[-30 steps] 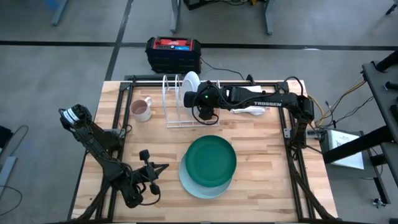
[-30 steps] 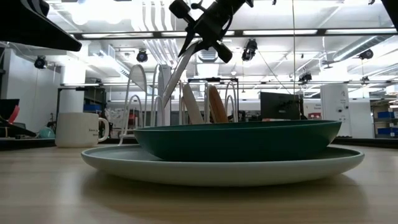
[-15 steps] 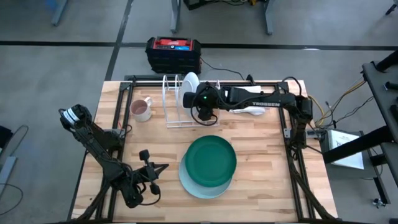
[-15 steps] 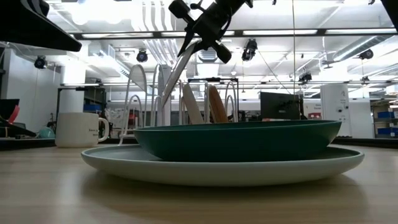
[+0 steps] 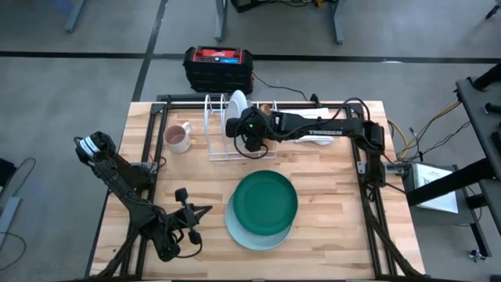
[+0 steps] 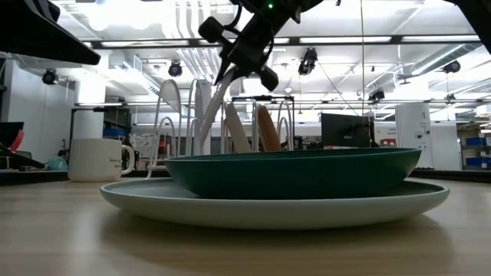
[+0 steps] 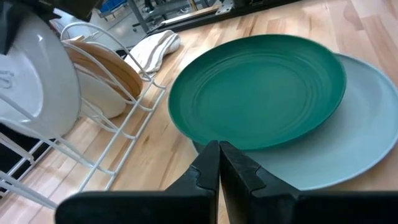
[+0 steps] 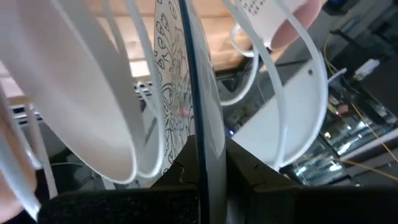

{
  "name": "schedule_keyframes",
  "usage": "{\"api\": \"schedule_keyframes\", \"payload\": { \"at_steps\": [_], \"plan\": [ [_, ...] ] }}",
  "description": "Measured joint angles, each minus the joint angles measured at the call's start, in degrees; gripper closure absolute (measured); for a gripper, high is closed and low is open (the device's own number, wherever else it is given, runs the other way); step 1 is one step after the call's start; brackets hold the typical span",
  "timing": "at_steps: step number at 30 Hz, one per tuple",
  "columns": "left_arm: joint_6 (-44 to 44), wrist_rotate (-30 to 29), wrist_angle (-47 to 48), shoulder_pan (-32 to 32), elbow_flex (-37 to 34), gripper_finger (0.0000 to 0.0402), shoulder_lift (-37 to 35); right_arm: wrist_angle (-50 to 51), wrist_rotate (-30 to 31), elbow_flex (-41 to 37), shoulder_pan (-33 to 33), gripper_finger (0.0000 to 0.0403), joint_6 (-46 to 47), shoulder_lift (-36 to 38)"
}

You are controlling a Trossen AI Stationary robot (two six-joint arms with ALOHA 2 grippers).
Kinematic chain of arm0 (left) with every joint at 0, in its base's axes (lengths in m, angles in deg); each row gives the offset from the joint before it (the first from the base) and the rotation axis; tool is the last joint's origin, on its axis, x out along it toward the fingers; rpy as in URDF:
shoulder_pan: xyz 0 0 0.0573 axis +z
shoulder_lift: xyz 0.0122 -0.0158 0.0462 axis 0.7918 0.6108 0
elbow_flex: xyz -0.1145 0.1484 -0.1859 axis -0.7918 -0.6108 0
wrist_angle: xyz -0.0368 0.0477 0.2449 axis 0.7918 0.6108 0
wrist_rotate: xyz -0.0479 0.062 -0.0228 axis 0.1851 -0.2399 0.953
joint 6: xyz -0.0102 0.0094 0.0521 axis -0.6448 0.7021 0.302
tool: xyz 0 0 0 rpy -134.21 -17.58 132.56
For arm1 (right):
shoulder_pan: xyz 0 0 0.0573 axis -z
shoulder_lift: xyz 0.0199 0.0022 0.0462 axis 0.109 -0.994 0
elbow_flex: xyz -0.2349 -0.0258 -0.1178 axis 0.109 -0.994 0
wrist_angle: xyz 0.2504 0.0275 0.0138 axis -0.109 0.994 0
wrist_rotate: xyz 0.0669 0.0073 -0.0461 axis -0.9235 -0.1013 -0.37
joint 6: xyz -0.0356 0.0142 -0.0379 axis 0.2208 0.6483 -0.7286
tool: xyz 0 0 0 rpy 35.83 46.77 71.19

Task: Sort dishes
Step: Put the white pattern plate into the dishwasher rack

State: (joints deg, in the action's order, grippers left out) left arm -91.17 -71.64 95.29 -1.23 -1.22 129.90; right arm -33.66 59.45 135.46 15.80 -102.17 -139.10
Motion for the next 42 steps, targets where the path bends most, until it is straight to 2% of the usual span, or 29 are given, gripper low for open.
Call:
{"api": "schedule_keyframes", "payload": {
  "at_steps": [42],
  "plan": [
    [-1.38, 0.04, 0.16, 0.00, -0.76, 0.0401, 0.00, -1.20, -0.73, 0.98, 0.87, 0.0387, -0.13, -7.31]
  ]
}}
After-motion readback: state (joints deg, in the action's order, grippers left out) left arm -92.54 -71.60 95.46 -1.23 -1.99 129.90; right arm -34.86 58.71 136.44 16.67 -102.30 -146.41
